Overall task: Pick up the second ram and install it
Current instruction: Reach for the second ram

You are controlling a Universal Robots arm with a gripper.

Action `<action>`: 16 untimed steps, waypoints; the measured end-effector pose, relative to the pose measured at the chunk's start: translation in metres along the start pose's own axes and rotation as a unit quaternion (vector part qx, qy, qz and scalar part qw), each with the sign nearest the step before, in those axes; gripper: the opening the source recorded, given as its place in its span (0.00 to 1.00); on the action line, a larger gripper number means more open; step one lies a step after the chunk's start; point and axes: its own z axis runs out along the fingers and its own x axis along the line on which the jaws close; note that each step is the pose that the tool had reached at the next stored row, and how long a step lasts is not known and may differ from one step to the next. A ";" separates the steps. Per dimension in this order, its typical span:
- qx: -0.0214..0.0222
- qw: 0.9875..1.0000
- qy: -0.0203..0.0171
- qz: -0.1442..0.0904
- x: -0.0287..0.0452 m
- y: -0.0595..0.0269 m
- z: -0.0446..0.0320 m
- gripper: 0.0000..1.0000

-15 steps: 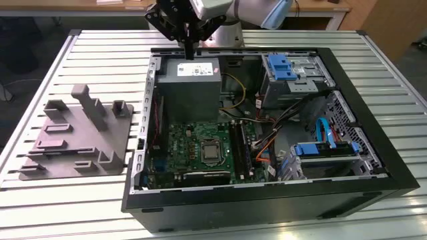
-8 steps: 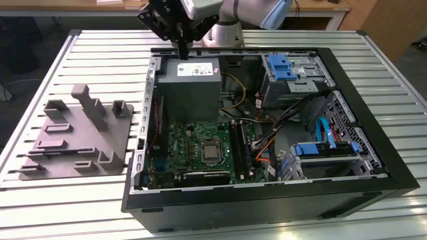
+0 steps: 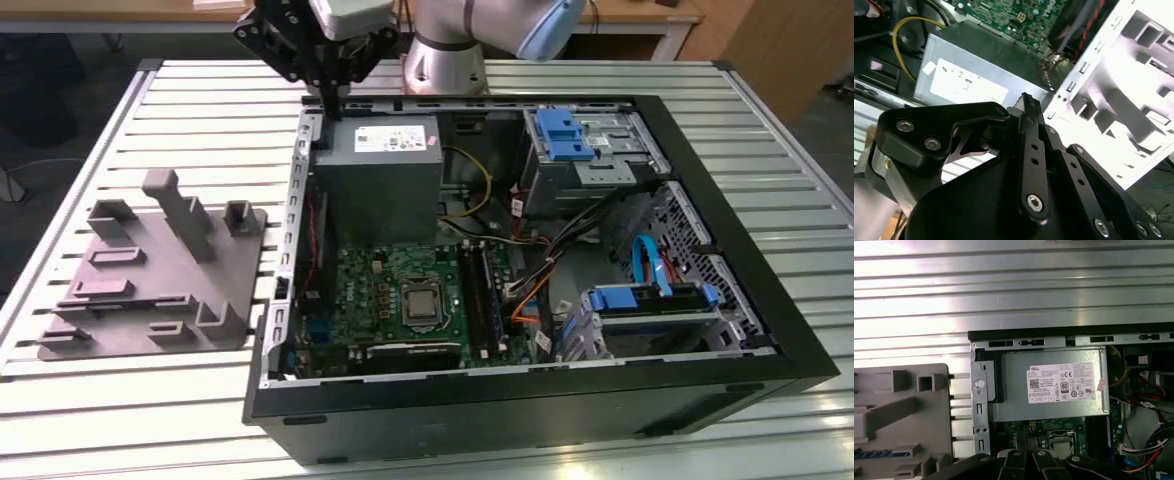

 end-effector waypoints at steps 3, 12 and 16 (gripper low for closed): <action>0.000 1.000 0.000 0.000 0.0086 -0.0006 -0.0002 0.10; 0.000 1.000 0.000 0.000 0.0348 -0.0027 -0.0005 0.10; 0.000 1.000 0.000 0.000 0.0440 -0.0040 0.0004 0.10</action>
